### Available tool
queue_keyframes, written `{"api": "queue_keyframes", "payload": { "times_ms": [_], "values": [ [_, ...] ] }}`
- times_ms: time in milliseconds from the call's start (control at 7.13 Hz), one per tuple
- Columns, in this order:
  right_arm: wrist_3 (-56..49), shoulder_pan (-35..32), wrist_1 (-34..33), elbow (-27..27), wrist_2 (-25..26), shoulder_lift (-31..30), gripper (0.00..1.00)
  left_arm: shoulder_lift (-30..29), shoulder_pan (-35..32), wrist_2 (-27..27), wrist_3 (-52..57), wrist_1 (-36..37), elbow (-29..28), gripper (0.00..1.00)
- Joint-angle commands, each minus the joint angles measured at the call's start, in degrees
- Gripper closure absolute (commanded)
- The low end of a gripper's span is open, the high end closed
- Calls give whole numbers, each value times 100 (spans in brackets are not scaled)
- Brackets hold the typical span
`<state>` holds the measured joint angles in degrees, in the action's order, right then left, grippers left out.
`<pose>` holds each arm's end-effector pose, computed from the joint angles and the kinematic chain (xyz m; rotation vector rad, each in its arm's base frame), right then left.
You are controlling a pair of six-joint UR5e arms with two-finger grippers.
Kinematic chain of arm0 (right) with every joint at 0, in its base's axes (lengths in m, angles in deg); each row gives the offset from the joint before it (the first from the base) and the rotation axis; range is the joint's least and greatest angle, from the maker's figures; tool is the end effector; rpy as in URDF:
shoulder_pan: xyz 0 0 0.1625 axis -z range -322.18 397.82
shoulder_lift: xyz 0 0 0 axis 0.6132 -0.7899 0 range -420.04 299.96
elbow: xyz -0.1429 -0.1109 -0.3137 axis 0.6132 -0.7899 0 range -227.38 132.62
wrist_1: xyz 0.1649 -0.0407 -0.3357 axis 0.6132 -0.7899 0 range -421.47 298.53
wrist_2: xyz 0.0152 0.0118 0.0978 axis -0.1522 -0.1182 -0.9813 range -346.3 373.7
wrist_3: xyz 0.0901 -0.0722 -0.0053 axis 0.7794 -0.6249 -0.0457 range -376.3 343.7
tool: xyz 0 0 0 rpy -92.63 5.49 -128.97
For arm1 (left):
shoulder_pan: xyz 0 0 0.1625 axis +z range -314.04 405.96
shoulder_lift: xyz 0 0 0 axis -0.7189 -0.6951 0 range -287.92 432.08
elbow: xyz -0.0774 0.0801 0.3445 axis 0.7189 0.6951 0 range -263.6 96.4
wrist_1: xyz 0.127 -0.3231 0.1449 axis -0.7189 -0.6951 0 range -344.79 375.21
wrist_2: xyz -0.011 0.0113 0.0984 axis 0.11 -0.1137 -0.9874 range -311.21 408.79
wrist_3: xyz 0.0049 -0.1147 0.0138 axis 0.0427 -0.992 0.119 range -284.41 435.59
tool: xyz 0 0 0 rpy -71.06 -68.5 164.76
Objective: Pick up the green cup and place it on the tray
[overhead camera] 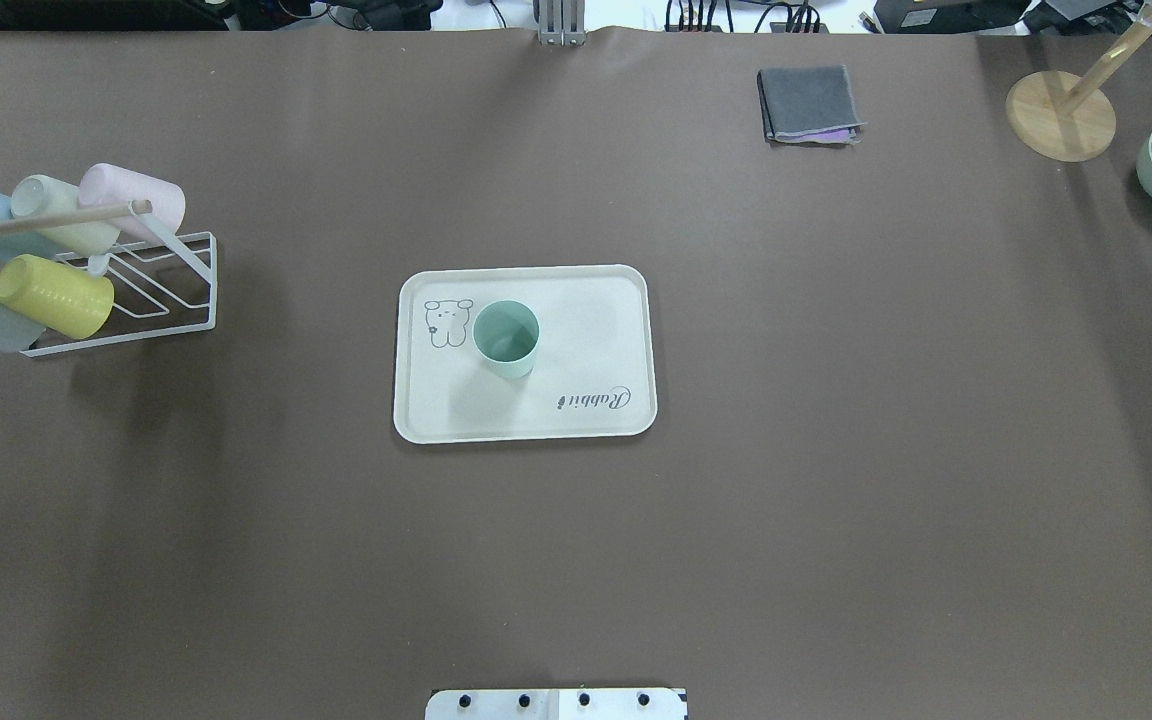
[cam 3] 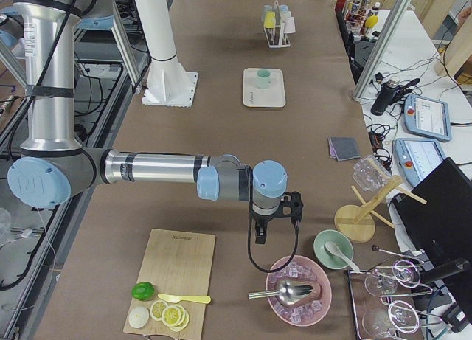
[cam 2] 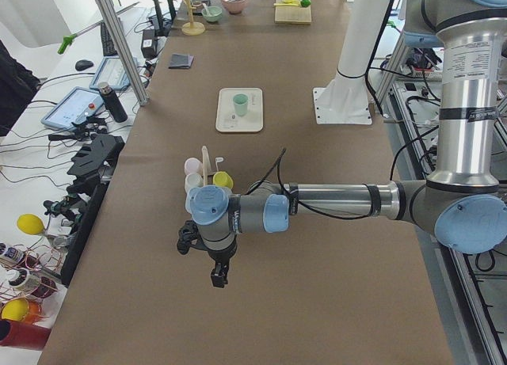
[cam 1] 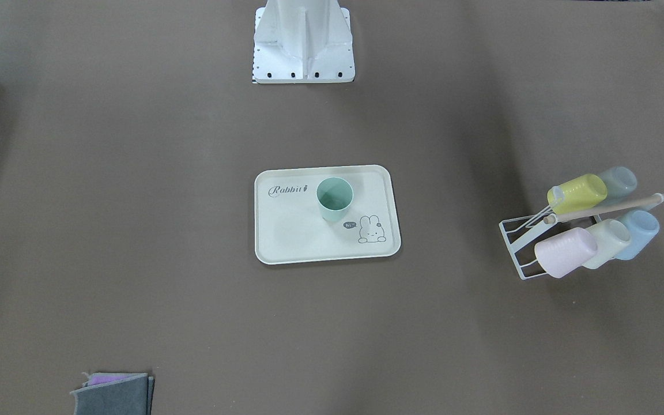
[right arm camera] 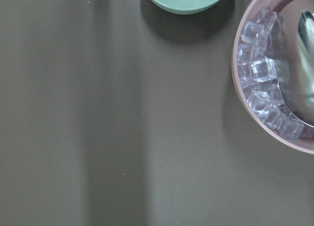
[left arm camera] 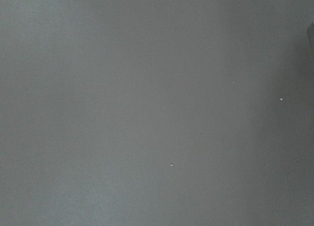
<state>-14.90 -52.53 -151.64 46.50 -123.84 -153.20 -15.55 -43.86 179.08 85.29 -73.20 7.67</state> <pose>0.0506 -0.4319 0.5967 0.0014 -0.8299 0.0247 -0.0572 -0.4324 0.6238 0.0137 0.7050 0.1486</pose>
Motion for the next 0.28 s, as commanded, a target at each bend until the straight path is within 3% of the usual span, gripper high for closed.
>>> {"api": "queue_keyframes", "payload": {
  "times_ms": [0, 140],
  "values": [
    [0, 0, 0, -10, -1, 0, 0, 0, 0, -3, 6, 0, -4, 2],
    [0, 0, 0, -10, -1, 0, 0, 0, 0, -3, 6, -9, -4, 2]
  ]
}}
